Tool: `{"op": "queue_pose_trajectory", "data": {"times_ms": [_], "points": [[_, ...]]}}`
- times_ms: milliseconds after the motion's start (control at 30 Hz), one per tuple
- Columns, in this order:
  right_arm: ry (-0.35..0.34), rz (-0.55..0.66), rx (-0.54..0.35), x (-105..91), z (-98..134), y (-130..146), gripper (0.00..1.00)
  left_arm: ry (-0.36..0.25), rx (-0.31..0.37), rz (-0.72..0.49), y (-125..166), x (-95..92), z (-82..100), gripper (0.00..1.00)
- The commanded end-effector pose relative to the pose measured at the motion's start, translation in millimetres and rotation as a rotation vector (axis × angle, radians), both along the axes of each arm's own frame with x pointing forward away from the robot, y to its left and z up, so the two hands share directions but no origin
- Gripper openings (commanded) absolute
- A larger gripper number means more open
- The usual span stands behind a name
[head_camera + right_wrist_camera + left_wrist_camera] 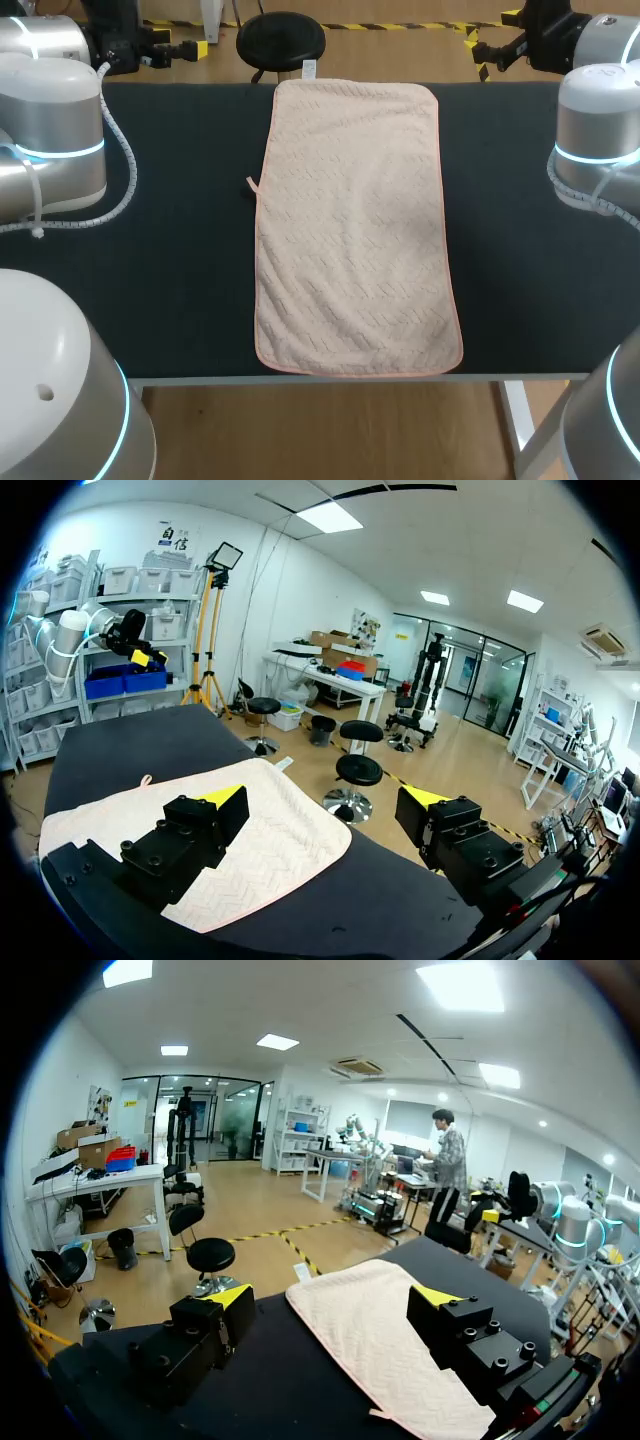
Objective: Fold the towel
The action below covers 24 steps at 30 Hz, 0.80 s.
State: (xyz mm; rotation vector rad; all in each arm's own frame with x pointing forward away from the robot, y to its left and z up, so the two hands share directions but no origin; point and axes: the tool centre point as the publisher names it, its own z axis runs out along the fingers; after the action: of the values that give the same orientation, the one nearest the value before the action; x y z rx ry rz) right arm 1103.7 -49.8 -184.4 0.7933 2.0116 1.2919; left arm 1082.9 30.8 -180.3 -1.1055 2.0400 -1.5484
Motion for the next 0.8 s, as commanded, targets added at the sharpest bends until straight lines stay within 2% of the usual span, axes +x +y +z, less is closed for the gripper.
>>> {"op": "queue_pose_trajectory", "data": {"times_ms": [33,500,533,567,633,700,733,800], "points": [[0.000,0.001,-0.001,0.5,-0.2,-0.1,1.00,-0.003,-0.001,0.003,-0.4,-0.3,-1.1,1.00],[0.000,0.001,-0.001,0.5,-0.2,-0.1,1.00,-0.003,-0.001,0.003,-0.4,-0.3,-1.1,1.00],[-0.011,0.077,-0.092,0.0,-2.0,4.2,1.00,0.012,0.097,-0.048,-4.6,0.5,-2.4,1.00],[-0.003,0.128,-0.228,-0.9,-3.8,9.4,1.00,0.025,0.198,-0.116,-9.6,0.9,-4.3,1.00],[-0.021,0.218,-0.483,-2.2,-9.9,17.4,1.00,0.075,0.473,-0.267,-20.4,0.5,-10.3,1.00],[0.043,0.336,-0.618,-3.9,-13.2,23.2,1.00,0.140,0.711,-0.415,-27.9,-1.9,-21.6,1.00],[0.046,0.376,-0.699,-4.7,-14.5,25.3,1.00,0.156,0.813,-0.458,-29.6,-3.8,-26.6,1.00],[0.101,0.497,-0.862,-7.8,-21.7,29.2,1.00,0.178,0.947,-0.538,-30.9,-8.1,-35.6,1.00]]}}
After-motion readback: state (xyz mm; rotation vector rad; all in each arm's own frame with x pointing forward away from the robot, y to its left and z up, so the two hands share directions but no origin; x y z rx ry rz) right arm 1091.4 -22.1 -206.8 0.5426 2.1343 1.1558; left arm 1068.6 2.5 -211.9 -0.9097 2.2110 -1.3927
